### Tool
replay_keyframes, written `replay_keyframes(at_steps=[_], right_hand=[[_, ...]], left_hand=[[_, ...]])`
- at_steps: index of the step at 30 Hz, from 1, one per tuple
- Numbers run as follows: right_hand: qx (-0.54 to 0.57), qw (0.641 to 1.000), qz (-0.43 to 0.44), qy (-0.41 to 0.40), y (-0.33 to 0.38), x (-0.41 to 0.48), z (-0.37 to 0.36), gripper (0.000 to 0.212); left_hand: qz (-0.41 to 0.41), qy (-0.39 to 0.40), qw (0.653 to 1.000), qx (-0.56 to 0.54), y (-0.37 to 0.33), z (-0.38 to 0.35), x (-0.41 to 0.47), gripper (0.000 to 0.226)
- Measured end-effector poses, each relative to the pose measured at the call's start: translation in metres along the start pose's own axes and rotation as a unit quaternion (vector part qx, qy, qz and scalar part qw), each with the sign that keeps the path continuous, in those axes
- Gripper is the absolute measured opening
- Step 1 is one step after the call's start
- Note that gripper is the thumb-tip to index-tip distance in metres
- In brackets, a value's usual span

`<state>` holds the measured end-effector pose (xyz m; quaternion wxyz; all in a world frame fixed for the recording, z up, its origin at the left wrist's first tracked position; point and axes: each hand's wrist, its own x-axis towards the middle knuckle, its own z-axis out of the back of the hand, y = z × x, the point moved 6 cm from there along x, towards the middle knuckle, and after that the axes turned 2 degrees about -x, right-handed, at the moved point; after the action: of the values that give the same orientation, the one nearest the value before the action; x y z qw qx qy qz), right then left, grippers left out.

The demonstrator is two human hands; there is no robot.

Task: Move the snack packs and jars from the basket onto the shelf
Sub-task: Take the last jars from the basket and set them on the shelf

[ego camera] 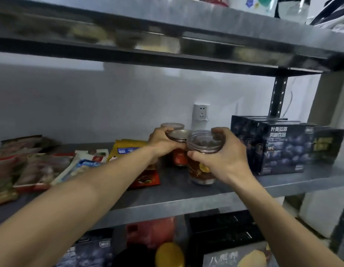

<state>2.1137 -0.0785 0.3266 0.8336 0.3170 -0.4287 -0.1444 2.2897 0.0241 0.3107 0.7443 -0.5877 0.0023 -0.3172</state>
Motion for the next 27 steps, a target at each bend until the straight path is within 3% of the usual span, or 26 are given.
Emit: replay_keyframes(at_steps=[3,7,11,17,27], right_hand=[[0.019,1.000,0.005,0.020,-0.015,0.015,-0.016,0.086],[0.044,0.998,0.007,0.046,-0.026,0.021,-0.033,0.087],[0.030,0.997,0.004,0.067,-0.027,0.022,-0.043,0.084],[0.031,0.997,0.001,0.075,-0.027,0.017,-0.049,0.081],[-0.024,0.993,0.015,0.114,-0.021,0.015,-0.043,0.086]], left_hand=[[0.022,-0.019,0.999,0.014,0.012,0.001,0.011,0.084],[0.025,-0.003,1.000,0.011,0.022,0.000,0.014,0.046],[0.018,0.001,1.000,0.024,0.024,0.004,0.017,0.042],[0.028,0.025,0.998,0.045,0.027,0.003,0.016,0.069],[0.029,0.043,0.996,0.074,0.019,0.003,0.005,0.076]])
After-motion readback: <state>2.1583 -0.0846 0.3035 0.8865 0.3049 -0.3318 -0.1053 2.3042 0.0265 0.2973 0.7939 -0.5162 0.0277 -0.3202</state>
